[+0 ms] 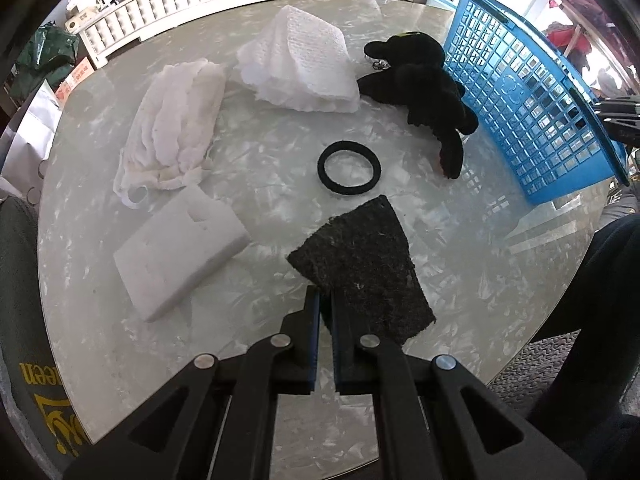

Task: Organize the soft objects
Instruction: 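Lift the light blue cloth into the blue basket and open the right tool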

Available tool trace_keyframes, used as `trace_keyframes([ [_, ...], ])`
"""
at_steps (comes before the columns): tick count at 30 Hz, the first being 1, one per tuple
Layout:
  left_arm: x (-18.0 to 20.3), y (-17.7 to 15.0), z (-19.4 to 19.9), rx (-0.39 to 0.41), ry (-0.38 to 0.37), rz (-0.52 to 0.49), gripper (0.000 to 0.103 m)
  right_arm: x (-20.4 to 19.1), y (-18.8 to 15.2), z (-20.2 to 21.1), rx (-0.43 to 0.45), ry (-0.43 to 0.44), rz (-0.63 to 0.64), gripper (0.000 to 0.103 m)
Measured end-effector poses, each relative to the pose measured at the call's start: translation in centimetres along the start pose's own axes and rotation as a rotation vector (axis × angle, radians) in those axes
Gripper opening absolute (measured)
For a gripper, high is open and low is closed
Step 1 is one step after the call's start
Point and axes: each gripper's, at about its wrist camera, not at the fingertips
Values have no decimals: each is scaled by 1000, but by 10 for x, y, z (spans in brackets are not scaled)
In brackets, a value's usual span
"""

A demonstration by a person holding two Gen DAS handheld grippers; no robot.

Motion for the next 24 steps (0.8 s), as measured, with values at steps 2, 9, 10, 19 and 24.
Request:
trace_keyframes([
  [2,1,1,0,-1,-3,2,4,0,2,-8,-12,-6,-12,4],
  [9,2,3,1,4,-21,5,4,3,5,-26,-61,23,-32,4],
  [10,2,4,1,5,-22,6,4,1,5,-29,-68,24,-31,4],
  [19,5,8,1,16,-59,3,4,-3,4,-45,-120,84,-39,16],
  [24,13,11,8,37,-63,-23,4,-5,-3,-33,-80,94,-36,54],
])
Point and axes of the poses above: each gripper's, at about its wrist camera, not at the fingertips, and z roughly against the way its jaws point, x to its right, y to its top, and after that the axes turned 13 degrees about -z, right-handed
